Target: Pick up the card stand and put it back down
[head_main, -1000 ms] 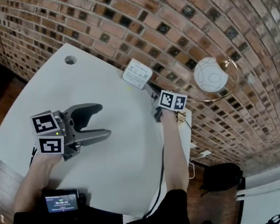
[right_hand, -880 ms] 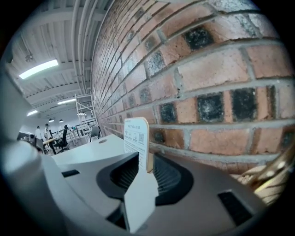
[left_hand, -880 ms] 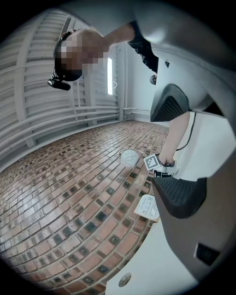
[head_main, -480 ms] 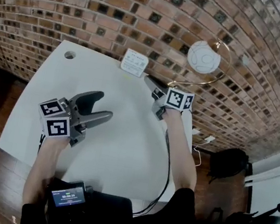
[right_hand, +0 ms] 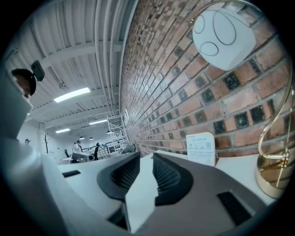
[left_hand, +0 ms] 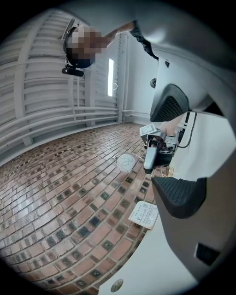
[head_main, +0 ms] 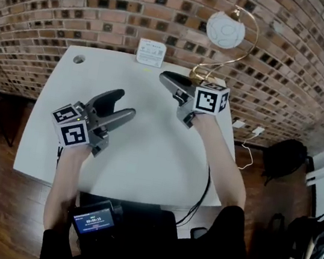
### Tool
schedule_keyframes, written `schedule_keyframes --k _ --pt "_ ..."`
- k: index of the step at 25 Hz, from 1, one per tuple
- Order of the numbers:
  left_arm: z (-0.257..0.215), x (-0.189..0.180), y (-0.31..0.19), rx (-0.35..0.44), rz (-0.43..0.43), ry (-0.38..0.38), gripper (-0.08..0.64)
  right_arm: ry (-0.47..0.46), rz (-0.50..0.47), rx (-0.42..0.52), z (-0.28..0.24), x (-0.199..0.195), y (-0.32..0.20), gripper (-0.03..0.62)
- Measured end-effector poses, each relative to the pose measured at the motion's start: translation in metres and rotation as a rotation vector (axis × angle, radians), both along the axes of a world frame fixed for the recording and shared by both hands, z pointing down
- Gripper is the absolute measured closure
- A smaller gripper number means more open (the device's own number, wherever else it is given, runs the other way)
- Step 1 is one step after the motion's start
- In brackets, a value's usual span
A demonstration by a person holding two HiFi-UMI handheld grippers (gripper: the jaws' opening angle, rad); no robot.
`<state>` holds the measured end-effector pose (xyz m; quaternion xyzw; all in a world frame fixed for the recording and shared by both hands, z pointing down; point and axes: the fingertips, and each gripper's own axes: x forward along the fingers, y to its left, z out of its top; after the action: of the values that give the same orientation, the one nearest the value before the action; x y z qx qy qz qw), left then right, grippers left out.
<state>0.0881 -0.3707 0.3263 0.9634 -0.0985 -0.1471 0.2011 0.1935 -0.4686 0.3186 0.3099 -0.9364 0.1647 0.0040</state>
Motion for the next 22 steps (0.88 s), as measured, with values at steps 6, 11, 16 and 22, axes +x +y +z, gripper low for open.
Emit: schedule_keyframes --k 6,11,16,22 --pt "-0.016 0.009 0.024 0.024 0.024 0.000 0.186 -0.036 -0.020 0.018 -0.021 -0.005 0.040 0.499" --pt "-0.027 0.015 0.045 0.047 0.044 0.009 0.186 -0.035 -0.012 0.043 -0.034 -0.002 0.071 0.499" --pt "-0.044 0.021 0.071 0.081 0.066 0.005 0.186 -0.043 -0.004 0.075 -0.053 0.001 0.103 0.499" --pt "-0.072 0.031 0.099 0.122 0.080 0.006 0.186 -0.029 -0.006 0.139 -0.080 0.008 0.143 0.499"
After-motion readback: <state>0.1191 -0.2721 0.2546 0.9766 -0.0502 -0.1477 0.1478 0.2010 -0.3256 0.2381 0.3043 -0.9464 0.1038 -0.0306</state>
